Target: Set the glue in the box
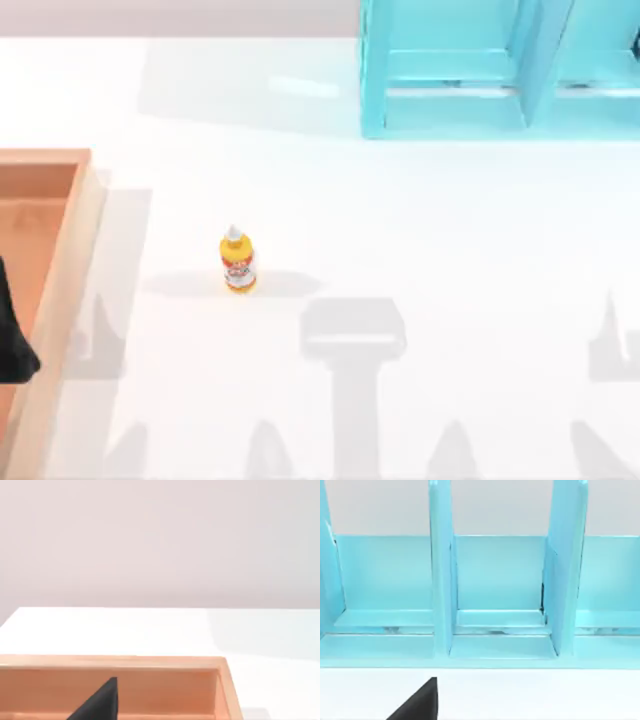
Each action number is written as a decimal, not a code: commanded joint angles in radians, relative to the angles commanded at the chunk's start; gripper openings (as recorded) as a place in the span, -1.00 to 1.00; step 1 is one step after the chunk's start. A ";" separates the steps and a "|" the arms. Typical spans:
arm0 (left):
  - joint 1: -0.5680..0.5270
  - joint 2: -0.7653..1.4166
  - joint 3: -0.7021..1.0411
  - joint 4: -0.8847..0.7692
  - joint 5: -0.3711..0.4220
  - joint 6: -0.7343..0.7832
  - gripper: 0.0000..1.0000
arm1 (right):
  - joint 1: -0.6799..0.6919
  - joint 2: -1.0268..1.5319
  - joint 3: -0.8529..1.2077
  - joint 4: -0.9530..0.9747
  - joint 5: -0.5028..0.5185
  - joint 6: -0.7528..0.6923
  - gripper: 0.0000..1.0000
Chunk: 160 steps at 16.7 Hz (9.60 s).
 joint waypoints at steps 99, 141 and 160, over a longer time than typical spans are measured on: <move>-0.705 1.829 0.577 1.012 -0.648 -0.146 -1.00 | 0.000 0.000 0.000 0.000 0.000 0.000 1.00; 0.951 2.137 1.179 -1.519 1.323 2.507 -1.00 | 0.000 0.000 0.000 0.000 0.000 0.000 1.00; 0.861 2.043 1.042 -0.968 1.406 2.038 -1.00 | 0.000 0.000 0.000 0.000 0.000 0.000 1.00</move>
